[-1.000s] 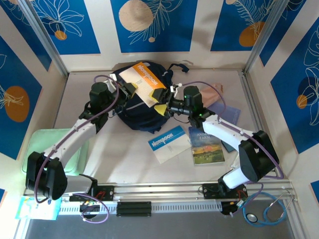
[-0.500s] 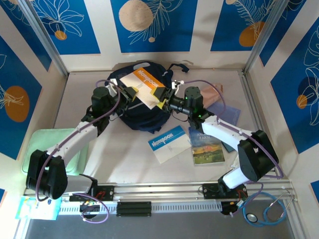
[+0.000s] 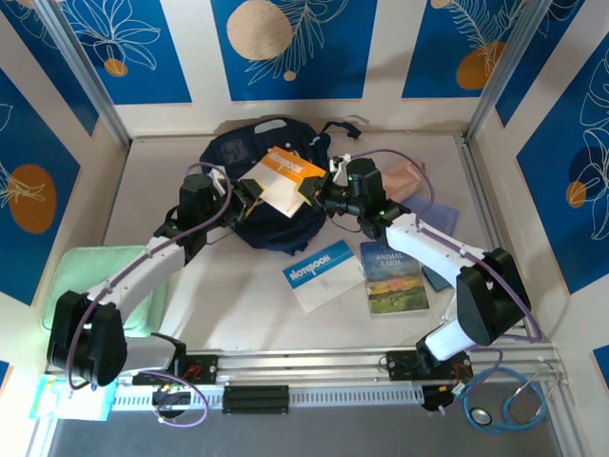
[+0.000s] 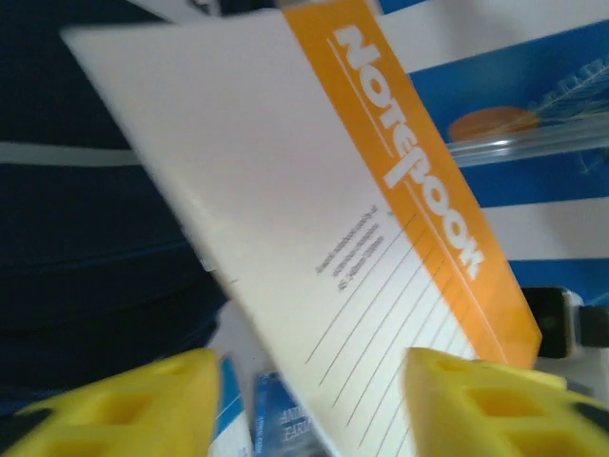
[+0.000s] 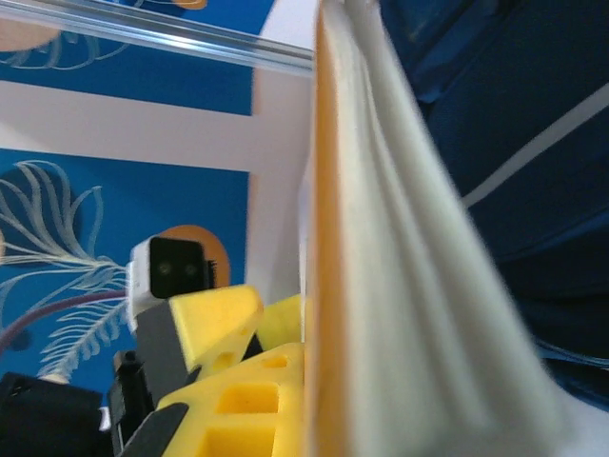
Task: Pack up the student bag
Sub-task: Pass the book, then open the student bag at the top-center of the table.
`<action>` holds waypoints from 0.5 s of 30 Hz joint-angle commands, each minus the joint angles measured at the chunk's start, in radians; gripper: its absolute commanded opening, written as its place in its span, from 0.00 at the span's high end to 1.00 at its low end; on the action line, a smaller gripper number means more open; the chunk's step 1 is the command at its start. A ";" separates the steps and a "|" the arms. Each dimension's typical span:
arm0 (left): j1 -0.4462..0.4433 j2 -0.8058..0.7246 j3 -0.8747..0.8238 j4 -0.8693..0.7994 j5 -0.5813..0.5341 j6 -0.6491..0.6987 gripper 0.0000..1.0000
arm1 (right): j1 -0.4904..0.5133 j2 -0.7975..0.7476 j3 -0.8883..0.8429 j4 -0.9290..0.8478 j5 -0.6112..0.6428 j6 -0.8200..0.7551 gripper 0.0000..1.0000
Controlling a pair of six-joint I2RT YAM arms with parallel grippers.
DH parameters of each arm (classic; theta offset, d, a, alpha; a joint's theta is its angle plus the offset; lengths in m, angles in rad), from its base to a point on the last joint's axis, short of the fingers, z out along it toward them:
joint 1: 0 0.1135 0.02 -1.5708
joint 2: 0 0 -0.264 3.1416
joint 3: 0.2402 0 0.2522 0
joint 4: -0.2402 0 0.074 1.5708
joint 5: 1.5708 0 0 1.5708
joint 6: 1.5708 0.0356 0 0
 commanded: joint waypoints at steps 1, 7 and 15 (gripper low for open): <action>0.005 -0.029 0.026 -0.252 -0.111 0.226 0.35 | -0.017 -0.027 0.060 -0.244 0.082 -0.160 1.00; -0.004 0.147 0.167 -0.378 -0.065 0.529 0.25 | -0.081 -0.068 0.044 -0.401 0.117 -0.274 1.00; -0.127 0.475 0.503 -0.603 -0.264 1.015 0.18 | -0.173 -0.161 -0.012 -0.479 0.111 -0.295 1.00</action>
